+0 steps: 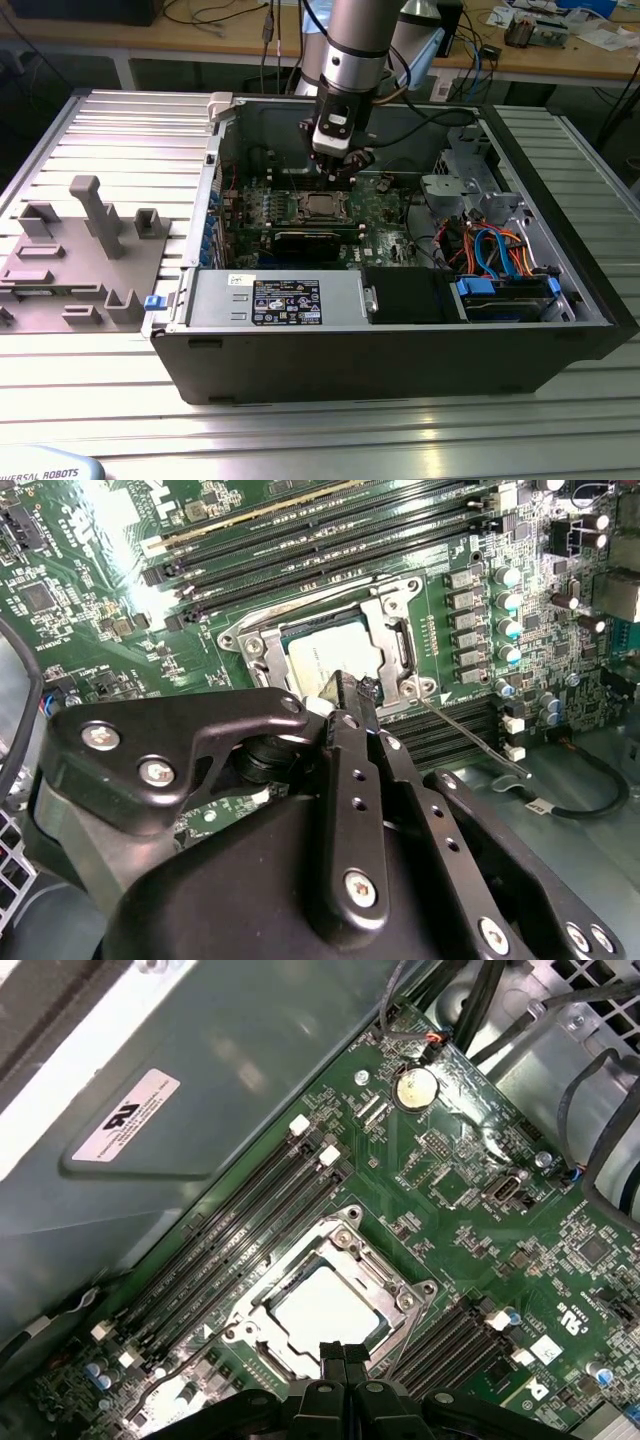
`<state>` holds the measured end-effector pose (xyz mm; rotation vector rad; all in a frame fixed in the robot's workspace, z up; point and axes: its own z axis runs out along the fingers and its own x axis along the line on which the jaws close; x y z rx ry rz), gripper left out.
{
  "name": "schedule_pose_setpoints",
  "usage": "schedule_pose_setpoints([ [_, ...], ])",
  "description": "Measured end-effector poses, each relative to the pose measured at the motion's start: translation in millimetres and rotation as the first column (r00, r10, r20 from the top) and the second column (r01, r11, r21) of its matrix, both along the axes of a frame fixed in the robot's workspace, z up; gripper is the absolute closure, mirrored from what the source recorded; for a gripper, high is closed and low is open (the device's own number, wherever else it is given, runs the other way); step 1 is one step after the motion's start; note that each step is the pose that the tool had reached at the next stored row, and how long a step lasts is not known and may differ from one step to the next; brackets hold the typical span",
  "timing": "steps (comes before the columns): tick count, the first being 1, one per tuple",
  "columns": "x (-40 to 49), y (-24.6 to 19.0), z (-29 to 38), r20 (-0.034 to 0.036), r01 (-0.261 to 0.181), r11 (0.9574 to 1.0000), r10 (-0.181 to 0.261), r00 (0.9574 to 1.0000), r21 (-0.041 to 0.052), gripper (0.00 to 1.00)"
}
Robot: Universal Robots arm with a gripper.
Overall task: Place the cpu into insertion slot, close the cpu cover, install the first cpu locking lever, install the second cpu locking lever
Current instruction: 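Install the first cpu locking lever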
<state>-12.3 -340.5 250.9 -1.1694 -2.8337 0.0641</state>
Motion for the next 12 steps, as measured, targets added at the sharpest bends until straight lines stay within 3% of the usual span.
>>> schedule_pose_setpoints([
  [12, 0.0, 0.0, 0.0, 0.0000, -0.026, 0.9997, 0.026, 0.9997, 0.0000, 0.89],
])
